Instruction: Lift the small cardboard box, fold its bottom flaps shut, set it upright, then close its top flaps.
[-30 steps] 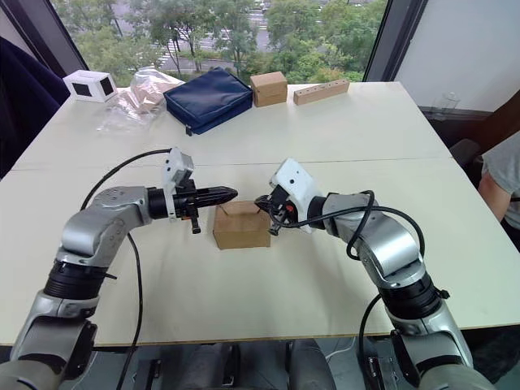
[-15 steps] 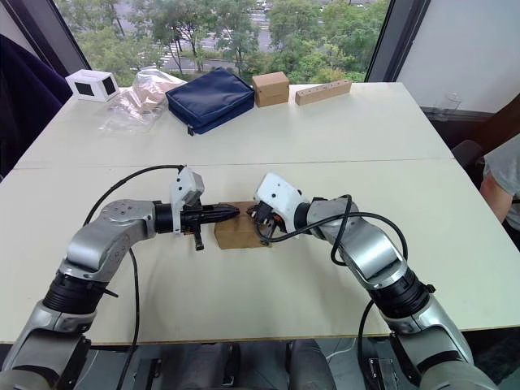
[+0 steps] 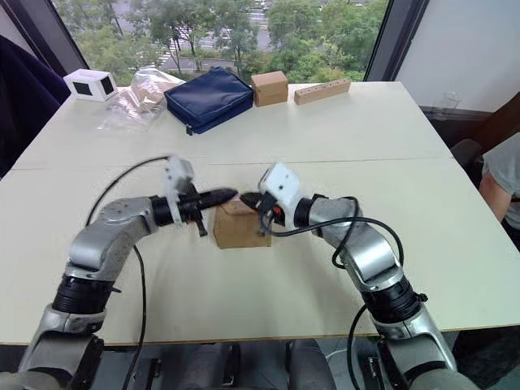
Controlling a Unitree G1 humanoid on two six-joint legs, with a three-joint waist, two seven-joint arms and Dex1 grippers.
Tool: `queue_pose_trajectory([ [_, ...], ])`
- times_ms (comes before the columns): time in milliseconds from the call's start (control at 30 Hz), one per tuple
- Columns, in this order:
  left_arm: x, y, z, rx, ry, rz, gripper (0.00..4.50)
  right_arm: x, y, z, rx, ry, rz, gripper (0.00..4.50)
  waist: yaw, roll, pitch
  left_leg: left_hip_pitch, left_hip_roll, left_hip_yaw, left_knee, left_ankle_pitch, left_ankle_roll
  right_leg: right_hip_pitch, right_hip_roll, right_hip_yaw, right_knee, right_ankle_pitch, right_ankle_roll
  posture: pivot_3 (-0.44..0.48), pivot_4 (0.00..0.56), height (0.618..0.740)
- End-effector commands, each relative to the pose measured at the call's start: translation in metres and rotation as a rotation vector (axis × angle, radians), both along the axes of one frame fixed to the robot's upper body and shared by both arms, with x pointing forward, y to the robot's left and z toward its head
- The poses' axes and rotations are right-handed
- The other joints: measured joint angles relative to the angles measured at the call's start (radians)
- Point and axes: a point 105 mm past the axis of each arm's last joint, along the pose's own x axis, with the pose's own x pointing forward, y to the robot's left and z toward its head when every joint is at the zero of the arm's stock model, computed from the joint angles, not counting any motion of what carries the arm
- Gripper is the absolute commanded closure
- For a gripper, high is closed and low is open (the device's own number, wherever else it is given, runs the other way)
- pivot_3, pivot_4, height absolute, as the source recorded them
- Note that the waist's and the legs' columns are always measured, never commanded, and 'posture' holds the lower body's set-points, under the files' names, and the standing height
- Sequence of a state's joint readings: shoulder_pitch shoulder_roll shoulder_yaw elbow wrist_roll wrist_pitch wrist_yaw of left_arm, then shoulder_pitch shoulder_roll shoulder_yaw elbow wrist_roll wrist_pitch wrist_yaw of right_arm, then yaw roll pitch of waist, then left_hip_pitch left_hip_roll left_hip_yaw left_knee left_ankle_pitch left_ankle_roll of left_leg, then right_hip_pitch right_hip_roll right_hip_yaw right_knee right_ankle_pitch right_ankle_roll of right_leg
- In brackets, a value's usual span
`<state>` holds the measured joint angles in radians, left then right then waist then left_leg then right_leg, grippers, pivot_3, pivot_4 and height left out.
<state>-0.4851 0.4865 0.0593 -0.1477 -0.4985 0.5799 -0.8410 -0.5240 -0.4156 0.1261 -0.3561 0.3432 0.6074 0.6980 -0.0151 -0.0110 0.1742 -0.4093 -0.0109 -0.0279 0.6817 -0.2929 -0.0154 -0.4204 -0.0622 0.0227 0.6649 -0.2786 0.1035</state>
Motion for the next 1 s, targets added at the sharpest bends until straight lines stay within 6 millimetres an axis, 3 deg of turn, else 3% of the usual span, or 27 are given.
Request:
queue_pose_trajectory([
  [33, -0.016, 0.022, 0.007, 0.019, 0.032, -0.01, 4.46, -0.01, -0.023, 0.029, 0.121, -0.032, 0.003, 4.5, -0.001, 0.0, 0.0, 0.0, 0.0, 0.0, 0.0, 0.0, 0.0, 0.0, 0.0, 0.0, 0.0, 0.0, 0.0, 0.0, 0.15, 0.74],
  [200, -0.045, 0.065, -0.017, 0.081, 0.173, 0.055, 4.46, -0.035, -0.053, 0.015, 0.107, 0.12, 0.014, 4.5, 0.001, 0.001, 0.0, 0.001, 0.0, 0.0, -0.002, 0.0, 0.0, 0.0, -0.001, 0.0, -0.001, 0.0, 0.0, 0.0, 0.15, 0.74],
  [400, -0.076, 0.086, -0.056, 0.203, 0.266, 0.09, 4.46, -0.059, -0.084, -0.023, 0.024, 0.348, -0.005, 4.5, 0.005, 0.001, 0.0, 0.002, 0.001, -0.001, -0.002, 0.0, 0.001, 0.005, -0.003, 0.0, -0.004, 0.0, 0.0, 0.0, 0.15, 0.74],
  [600, -0.089, 0.091, -0.063, 0.211, 0.329, 0.092, 4.46, -0.071, -0.109, -0.061, -0.089, 0.525, -0.042, 4.5, 0.007, 0.001, 0.0, 0.006, 0.002, -0.002, -0.003, -0.001, 0.002, 0.011, -0.004, -0.001, -0.011, 0.0, -0.001, 0.0, 0.15, 0.74],
  [1000, -0.092, 0.093, -0.078, 0.192, 0.391, 0.086, 4.46, -0.064, -0.119, -0.069, -0.101, 0.535, -0.048, 4.5, 0.007, 0.002, 0.0, 0.006, 0.003, -0.001, -0.004, -0.001, 0.002, 0.012, -0.004, -0.001, -0.014, 0.0, -0.001, 0.0, 0.15, 0.74],
])
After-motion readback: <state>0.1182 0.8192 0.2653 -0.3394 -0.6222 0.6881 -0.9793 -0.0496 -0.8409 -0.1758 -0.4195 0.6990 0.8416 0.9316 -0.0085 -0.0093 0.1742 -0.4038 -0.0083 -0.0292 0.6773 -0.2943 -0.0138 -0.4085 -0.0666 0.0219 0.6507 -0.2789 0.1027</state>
